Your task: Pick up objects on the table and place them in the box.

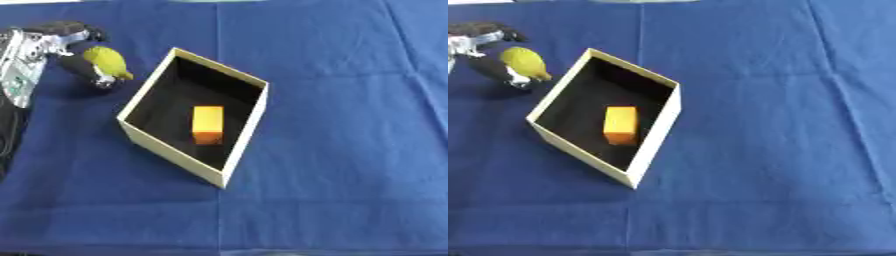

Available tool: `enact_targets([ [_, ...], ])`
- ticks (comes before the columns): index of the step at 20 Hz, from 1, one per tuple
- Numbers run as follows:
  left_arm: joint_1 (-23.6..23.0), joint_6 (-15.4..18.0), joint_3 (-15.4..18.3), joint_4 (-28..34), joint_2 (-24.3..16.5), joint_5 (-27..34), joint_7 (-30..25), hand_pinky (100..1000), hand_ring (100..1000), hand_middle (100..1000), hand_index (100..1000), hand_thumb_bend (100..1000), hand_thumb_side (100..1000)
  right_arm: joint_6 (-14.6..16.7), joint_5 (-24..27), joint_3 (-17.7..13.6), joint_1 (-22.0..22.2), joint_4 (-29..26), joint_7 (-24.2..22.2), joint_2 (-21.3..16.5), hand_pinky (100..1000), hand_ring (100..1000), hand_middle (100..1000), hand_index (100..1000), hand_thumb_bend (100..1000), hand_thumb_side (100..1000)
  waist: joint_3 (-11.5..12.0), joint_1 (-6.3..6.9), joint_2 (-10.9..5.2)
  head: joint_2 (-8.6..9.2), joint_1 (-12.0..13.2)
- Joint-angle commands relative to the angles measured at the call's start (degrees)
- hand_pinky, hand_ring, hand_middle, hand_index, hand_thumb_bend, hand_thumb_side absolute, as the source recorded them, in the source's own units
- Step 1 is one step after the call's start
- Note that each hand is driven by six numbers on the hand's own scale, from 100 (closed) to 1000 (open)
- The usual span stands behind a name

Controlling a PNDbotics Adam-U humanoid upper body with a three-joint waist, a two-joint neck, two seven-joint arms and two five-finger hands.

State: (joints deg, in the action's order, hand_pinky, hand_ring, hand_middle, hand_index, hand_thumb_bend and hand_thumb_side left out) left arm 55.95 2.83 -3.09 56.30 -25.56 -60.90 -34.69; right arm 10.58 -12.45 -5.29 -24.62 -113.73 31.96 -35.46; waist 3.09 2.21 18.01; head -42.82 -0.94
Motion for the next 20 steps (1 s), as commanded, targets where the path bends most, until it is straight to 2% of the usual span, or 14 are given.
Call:
enact_targets([
  [1, 1.27, -0.7, 1.04, 1.28, -1.89, -1.5, 1.24, 937, 958, 896, 951, 611, 470, 0.02, 0.18, -0.62, -0.21, -0.86, -0.3, -1.09, 835, 711, 667, 752, 100, 736, 0.07, -0.23, -0.94, 0.45, -0.05],
  [8, 1.67, -2.19, 1.74, -1.02, -1.18, -4.67, 2.67, 931, 955, 889, 950, 625, 431, 0.04, 0.34, -0.49, -0.28, -0.86, -0.68, -0.9, 836, 711, 666, 753, 100, 733, -0.1, -0.41, -0.63, 0.56, 0.07],
  [10, 1.92, -2.48, 2.04, -2.6, -0.77, -4.79, 2.25, 929, 954, 889, 949, 601, 453, 0.1, 0.38, -0.46, -0.34, -0.86, -0.76, -0.85, 836, 711, 666, 753, 100, 738, -0.22, -0.44, -0.49, 0.62, 0.1],
  [15, 2.31, -3.06, 3.0, -6.4, -0.05, -3.54, 0.96, 912, 939, 863, 937, 565, 444, 0.2, 0.44, -0.55, -0.41, -0.86, -0.72, -0.72, 837, 712, 666, 753, 100, 738, -0.49, -0.4, -0.15, 0.78, 0.1],
  [18, 2.26, -2.83, 3.3, -7.18, 0.28, -1.6, 1.34, 890, 902, 815, 908, 513, 438, 0.15, 0.45, -0.59, -0.37, -0.86, -0.7, -0.63, 837, 712, 666, 753, 100, 739, -0.53, -0.41, -0.09, 0.81, 0.06],
  [20, 2.22, -2.84, 3.32, -7.12, 0.26, -0.12, 2.08, 847, 840, 753, 852, 380, 373, 0.14, 0.43, -0.65, -0.29, -0.86, -0.64, -0.62, 837, 712, 666, 753, 100, 738, -0.5, -0.46, -0.11, 0.79, -0.02],
])
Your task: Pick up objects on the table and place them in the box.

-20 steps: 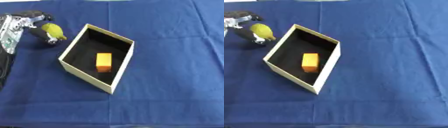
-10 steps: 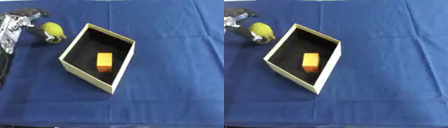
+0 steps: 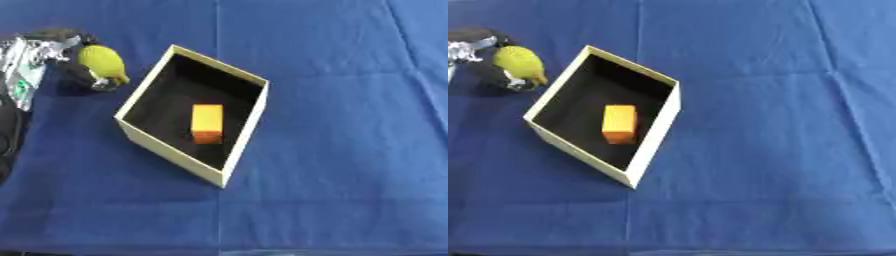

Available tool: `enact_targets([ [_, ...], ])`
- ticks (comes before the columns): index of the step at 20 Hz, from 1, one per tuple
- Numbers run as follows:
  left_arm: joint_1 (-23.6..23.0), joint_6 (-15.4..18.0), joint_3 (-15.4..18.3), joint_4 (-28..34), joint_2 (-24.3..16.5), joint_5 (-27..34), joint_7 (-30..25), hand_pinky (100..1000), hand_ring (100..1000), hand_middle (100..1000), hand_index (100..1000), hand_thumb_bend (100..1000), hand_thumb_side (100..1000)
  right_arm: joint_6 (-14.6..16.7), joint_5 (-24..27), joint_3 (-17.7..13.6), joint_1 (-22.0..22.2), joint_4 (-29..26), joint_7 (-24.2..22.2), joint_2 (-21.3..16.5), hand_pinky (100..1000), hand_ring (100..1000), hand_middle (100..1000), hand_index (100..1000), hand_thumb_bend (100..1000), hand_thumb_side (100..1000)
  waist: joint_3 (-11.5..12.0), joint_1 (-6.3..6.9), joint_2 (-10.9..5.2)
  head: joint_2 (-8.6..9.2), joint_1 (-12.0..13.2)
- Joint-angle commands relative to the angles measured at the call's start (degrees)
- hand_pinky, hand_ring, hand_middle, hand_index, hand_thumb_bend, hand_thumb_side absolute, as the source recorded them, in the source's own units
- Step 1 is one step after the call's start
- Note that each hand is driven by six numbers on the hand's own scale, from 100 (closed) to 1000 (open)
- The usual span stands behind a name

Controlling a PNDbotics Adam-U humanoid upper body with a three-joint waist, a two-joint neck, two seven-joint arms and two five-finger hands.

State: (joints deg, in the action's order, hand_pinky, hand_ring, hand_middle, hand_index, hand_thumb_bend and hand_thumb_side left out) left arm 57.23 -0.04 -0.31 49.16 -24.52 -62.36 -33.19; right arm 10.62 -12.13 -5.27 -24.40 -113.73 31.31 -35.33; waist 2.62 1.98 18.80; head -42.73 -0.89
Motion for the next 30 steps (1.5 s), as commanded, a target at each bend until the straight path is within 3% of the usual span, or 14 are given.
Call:
enact_targets([
  [1, 0.93, -0.07, 0.46, 0.25, -0.85, 1.83, 1.16, 812, 807, 730, 830, 309, 320, 0.08, 0.1, -0.71, -0.45, -0.86, 0.04, -0.75, 837, 712, 666, 753, 100, 739, 0.0, -0.23, -0.92, 0.71, -0.1],
  [2, 0.91, -0.21, 0.35, 0.54, -0.89, 2.25, 1.85, 796, 791, 716, 818, 281, 296, 0.03, 0.1, -0.73, -0.4, -0.86, 0.07, -0.72, 837, 712, 666, 753, 100, 739, 0.05, -0.24, -0.94, 0.74, -0.08],
  [3, 0.91, -0.41, 0.26, 0.82, -0.92, 2.64, 2.52, 734, 728, 668, 777, 176, 194, -0.02, 0.1, -0.73, -0.35, -0.86, 0.08, -0.68, 838, 712, 666, 753, 100, 740, 0.09, -0.25, -0.97, 0.76, -0.06],
  [5, 0.86, -0.68, -0.03, 1.54, -0.97, 3.48, 3.59, 688, 670, 648, 764, 100, 100, -0.08, 0.11, -0.74, -0.29, -0.86, 0.09, -0.61, 838, 712, 666, 753, 100, 740, 0.17, -0.28, -1.06, 0.76, -0.03],
  [11, 0.29, -0.66, -1.09, 7.0, -2.07, 5.6, 2.85, 666, 641, 691, 789, 100, 100, -0.13, 0.07, -0.77, 0.0, -0.86, 0.07, -0.75, 838, 713, 666, 753, 100, 743, 0.38, -0.23, -1.25, 0.5, -0.34],
  [20, -0.64, -0.04, -4.49, 24.95, -4.78, 5.72, 0.06, 672, 652, 708, 798, 100, 100, 0.01, 0.0, -0.8, -0.08, -0.86, 0.09, -1.2, 838, 713, 667, 754, 100, 739, 0.82, -0.04, -1.46, 0.07, -1.17],
  [30, -2.15, 3.74, -16.01, 49.16, -6.12, 16.59, -3.46, 657, 611, 672, 776, 100, 100, 0.33, 0.07, -0.72, -1.03, -0.86, 0.17, -1.55, 837, 714, 668, 755, 100, 732, 0.55, 0.08, -1.61, 0.51, -2.65],
])
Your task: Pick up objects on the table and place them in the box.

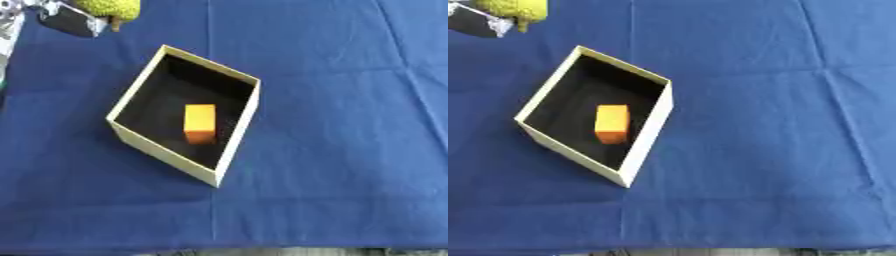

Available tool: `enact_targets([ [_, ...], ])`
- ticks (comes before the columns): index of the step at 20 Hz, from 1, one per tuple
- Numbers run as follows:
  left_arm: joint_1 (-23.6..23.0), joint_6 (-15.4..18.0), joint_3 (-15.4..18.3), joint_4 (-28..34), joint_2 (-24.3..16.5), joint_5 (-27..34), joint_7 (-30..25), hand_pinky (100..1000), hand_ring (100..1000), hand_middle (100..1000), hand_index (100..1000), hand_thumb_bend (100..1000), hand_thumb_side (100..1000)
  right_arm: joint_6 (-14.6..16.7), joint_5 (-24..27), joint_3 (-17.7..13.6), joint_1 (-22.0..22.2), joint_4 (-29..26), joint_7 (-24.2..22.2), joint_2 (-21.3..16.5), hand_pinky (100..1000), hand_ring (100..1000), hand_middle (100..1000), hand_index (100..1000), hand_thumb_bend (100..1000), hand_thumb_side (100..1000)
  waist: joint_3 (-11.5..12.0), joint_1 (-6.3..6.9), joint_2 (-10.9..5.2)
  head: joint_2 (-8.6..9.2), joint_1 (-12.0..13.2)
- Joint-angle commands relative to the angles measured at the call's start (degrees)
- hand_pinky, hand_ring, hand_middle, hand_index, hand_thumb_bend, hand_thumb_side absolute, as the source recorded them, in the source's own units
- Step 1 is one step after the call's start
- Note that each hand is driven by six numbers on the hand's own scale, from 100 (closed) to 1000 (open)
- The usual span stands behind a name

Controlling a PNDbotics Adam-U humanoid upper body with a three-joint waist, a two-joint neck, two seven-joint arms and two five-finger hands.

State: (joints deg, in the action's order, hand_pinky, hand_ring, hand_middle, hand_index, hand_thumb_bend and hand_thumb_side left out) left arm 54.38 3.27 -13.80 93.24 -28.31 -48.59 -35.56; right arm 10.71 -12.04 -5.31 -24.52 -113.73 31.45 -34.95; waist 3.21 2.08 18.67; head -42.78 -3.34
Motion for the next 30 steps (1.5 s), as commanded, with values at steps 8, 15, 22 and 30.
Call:
enact_targets([
  [8, 0.06, -0.36, -9.21, 5.91, -1.5, 3.28, -2.41, 649, 605, 666, 774, 100, 100, 0.2, 0.08, -0.59, -1.03, -0.86, -0.09, -1.88, 838, 714, 667, 755, 100, 734, -0.32, 0.24, -1.57, 1.14, 0.15],
  [15, -1.32, -0.89, -11.17, 1.68, 0.96, 0.62, -0.67, 641, 599, 658, 769, 100, 100, 0.11, 0.13, -0.6, -0.84, -0.86, -0.21, -1.59, 838, 714, 666, 755, 100, 736, -0.51, 0.4, -1.44, 1.07, 0.52],
  [22, -2.13, 0.08, -11.91, -4.37, 3.73, -3.35, 1.3, 640, 598, 658, 768, 100, 100, 0.09, 0.22, -0.54, -0.65, -0.86, -0.39, -1.33, 839, 714, 665, 754, 100, 738, -0.63, 0.36, -1.37, 1.04, 0.96],
  [30, -2.31, 3.66, -13.78, -5.43, 5.44, -2.99, -0.79, 676, 634, 697, 802, 100, 100, 0.0, 0.32, -0.59, -0.58, -0.86, -0.48, -1.1, 839, 714, 664, 754, 100, 738, -0.66, 0.33, -1.36, 0.97, 1.16],
])
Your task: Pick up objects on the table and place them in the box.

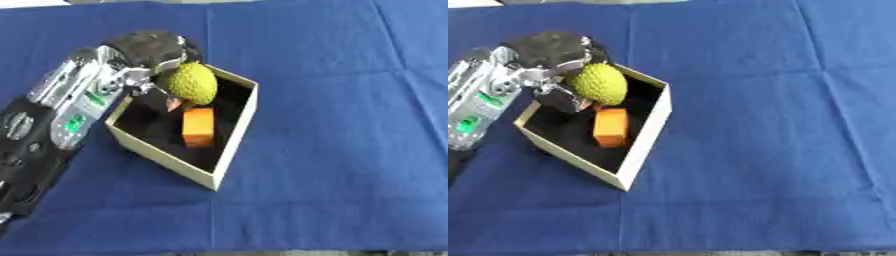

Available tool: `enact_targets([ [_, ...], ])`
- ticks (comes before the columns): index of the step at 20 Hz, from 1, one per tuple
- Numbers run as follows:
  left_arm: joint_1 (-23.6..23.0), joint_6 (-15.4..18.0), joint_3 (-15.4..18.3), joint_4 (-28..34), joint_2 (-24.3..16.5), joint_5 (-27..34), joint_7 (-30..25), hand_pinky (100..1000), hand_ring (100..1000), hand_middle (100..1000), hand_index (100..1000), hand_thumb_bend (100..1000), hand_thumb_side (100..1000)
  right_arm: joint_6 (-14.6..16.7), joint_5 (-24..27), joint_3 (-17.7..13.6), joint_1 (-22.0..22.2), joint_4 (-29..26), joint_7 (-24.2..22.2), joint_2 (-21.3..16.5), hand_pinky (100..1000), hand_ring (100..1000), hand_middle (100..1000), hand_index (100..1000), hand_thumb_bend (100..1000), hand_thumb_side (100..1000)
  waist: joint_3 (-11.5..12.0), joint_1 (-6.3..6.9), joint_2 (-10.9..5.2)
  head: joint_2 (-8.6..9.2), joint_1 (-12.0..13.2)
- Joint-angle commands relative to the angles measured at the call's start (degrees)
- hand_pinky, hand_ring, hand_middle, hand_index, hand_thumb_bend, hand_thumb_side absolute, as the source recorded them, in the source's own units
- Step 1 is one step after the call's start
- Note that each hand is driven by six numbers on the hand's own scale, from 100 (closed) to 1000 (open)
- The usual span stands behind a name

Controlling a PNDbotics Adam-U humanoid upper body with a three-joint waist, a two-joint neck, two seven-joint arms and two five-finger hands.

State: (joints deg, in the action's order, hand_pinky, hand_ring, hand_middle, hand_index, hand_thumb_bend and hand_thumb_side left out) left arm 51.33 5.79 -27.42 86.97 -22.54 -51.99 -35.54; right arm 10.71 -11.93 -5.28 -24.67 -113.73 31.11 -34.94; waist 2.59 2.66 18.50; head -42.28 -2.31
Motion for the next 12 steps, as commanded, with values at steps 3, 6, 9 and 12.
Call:
enact_targets([
  [3, 0.66, 2.97, -0.89, 2.17, -0.61, 0.9, -2.98, 712, 679, 744, 846, 141, 100, -0.01, 0.24, -0.67, -0.39, -0.86, -0.1, -1.07, 839, 714, 664, 754, 100, 738, -0.02, -0.19, -1.22, 0.56, 0.1],
  [6, 0.58, 4.94, -0.91, 4.08, -1.17, 1.4, -6.18, 806, 788, 836, 920, 380, 325, -0.06, 0.27, -0.72, -0.3, -0.86, -0.06, -1.08, 839, 714, 663, 754, 100, 739, 0.01, -0.12, -1.26, 0.63, 0.0],
  [9, 0.38, 5.95, -0.08, 5.49, -1.65, 1.28, -9.09, 843, 820, 857, 939, 499, 439, -0.06, 0.28, -0.73, -0.26, -0.86, -0.1, -1.07, 839, 714, 663, 754, 100, 739, 0.07, -0.1, -1.3, 0.78, -0.09],
  [12, 0.04, 5.68, 0.72, 5.51, -1.88, 0.99, -9.94, 858, 841, 868, 948, 559, 513, -0.03, 0.29, -0.77, -0.24, -0.86, -0.04, -1.1, 839, 714, 663, 754, 100, 738, 0.08, -0.14, -1.32, 0.9, -0.2],
])
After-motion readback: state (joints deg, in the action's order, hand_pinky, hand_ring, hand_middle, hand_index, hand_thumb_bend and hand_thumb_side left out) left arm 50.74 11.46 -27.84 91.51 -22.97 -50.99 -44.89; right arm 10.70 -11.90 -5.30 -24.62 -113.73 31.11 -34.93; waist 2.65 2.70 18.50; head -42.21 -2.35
